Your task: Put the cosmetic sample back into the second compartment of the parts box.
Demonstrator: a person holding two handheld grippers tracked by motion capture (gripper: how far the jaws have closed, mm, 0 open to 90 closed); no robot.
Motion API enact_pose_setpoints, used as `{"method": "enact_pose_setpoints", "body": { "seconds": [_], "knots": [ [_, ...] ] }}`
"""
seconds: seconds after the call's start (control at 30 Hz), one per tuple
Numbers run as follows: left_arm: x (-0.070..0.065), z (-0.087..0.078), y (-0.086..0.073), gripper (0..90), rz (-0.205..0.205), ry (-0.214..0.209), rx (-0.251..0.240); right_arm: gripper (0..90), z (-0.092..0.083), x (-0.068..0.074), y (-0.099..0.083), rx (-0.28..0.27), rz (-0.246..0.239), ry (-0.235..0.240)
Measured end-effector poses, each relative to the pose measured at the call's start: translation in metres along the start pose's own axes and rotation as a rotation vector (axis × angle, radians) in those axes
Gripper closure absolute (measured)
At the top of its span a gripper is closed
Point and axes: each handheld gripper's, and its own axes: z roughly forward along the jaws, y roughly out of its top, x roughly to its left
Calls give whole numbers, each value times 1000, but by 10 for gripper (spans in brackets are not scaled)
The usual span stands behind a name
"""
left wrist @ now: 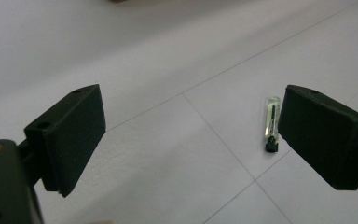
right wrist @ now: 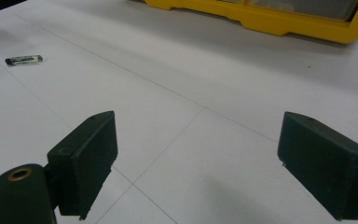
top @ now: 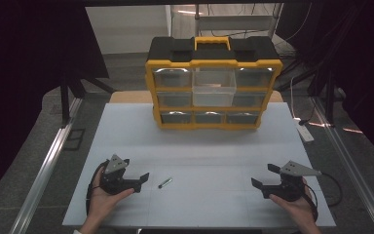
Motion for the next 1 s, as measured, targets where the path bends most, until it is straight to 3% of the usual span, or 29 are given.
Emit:
{"method": "enact_pose_setpoints", "body": {
  "seconds": [0.27, 0.67, 1.0],
  "knots": [
    [-5, 0, 10, 78, 27, -33, 5, 123, -1, 1, -1, -4, 7, 4],
    [-9, 1, 25, 78, 46, -51, -3, 125, 1, 0, 0, 0, 2, 5],
    [-15, 4, 31, 83, 72, -92, 36, 127, 0, -1, -1, 1, 4, -4]
  ]
}}
